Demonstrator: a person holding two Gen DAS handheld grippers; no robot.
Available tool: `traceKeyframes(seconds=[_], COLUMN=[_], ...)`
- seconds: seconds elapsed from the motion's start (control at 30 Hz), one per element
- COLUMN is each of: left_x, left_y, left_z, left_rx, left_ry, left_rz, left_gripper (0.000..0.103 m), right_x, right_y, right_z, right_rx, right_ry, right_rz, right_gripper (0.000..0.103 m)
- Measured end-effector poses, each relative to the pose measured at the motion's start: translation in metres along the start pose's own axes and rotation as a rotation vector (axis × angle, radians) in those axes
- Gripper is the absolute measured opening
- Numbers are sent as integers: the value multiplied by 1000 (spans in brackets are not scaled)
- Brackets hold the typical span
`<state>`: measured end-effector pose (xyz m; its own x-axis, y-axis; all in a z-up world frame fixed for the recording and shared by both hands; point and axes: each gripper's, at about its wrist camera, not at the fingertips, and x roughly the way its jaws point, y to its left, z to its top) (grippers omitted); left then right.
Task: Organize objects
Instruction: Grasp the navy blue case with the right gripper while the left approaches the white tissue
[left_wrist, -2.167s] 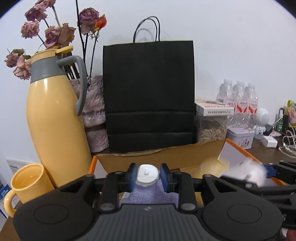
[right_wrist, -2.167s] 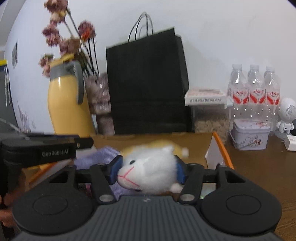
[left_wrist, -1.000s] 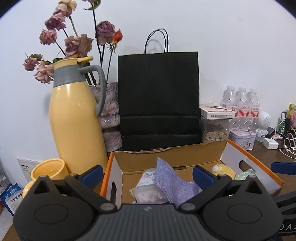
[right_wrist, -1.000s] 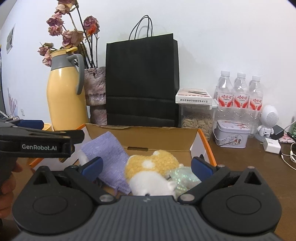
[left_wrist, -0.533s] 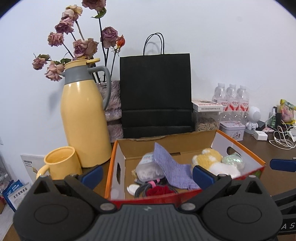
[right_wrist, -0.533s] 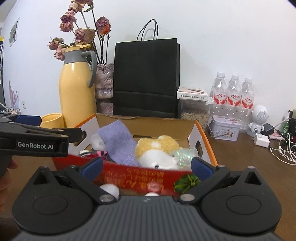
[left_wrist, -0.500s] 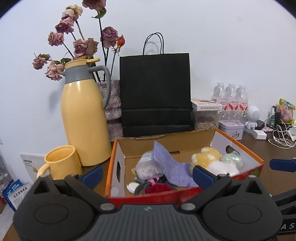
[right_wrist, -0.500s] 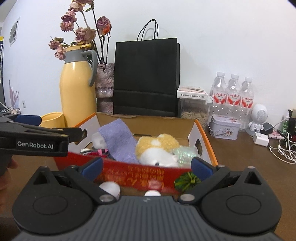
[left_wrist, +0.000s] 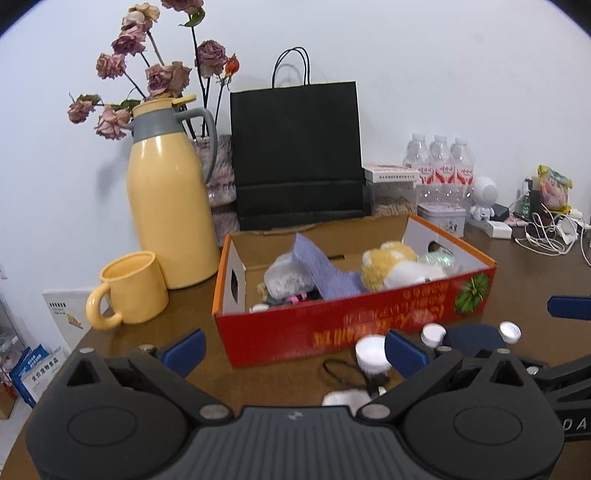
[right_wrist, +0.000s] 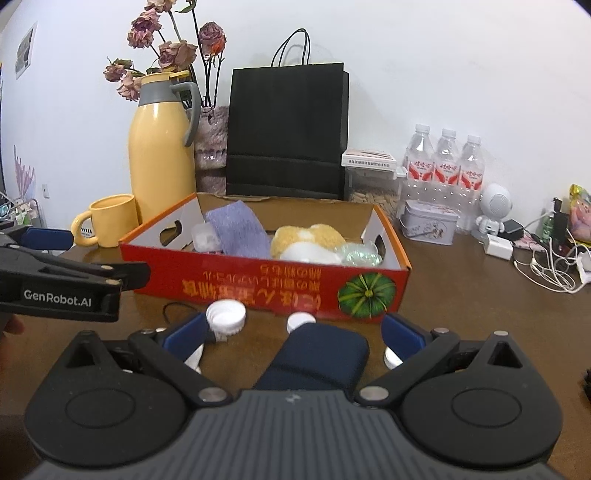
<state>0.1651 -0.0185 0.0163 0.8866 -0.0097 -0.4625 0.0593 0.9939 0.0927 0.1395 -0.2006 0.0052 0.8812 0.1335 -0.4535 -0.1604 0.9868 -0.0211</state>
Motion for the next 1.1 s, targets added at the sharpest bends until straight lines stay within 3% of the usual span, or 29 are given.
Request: traceKeyframes(seconds=[0.33,0.63,0.93,1.1], left_x=[-18,-5,19,21], left_y=[2,-3,0,8], left_z=[-26,-34,-39,-37], left_rx=[-4,-8,-44,-61], left_ry=[95,178,245,241], left_rz=[-18,-26,-7,10], left_gripper=[103,103,103,103], right_x=[-22,-17,16,48], right_y=[0,-7,-7,-6], right_z=[-24,-36,-30,-30], right_rx=[-7,14,35,72], right_ry=[41,79,130,197], right_rz=[-13,-33,-67,-90], right_gripper=[103,103,103,103])
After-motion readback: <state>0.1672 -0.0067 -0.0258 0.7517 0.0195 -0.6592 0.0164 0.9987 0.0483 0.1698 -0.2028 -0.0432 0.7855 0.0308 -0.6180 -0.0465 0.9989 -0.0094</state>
